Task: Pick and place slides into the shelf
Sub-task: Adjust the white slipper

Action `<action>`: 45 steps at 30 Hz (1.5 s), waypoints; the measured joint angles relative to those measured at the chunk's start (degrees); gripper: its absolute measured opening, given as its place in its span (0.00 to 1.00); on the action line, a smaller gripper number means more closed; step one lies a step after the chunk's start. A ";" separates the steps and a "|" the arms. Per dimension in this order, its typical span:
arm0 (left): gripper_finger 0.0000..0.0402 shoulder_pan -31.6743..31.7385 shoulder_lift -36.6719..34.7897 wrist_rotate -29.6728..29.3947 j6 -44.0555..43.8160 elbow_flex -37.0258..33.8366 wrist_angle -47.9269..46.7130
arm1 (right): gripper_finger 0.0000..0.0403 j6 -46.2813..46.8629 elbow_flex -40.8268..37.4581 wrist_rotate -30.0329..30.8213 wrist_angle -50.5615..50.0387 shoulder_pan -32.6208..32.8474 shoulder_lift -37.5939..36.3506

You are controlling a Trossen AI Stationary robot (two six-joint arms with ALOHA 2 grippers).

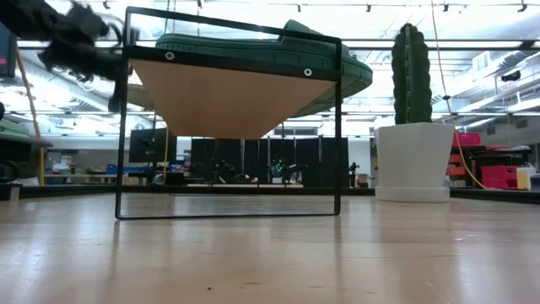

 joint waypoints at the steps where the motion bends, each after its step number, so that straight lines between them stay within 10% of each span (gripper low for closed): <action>1: 0.63 0.00 -1.58 0.11 -1.10 1.07 -0.15 | 0.67 0.00 0.00 0.02 -0.01 0.00 0.00; 15: 0.55 -6.01 -19.68 -13.95 3.28 6.51 -40.83 | 0.67 -0.66 0.00 0.02 -0.03 -0.01 0.00; 29: 0.61 -11.65 -30.04 -12.66 -14.93 2.54 -44.93 | 0.66 -1.46 0.00 0.02 -0.20 -0.02 0.00; 45: 0.58 -17.58 -30.43 -20.64 -13.04 2.54 -50.46 | 0.66 -2.05 0.00 0.46 -0.20 -0.04 0.00</action>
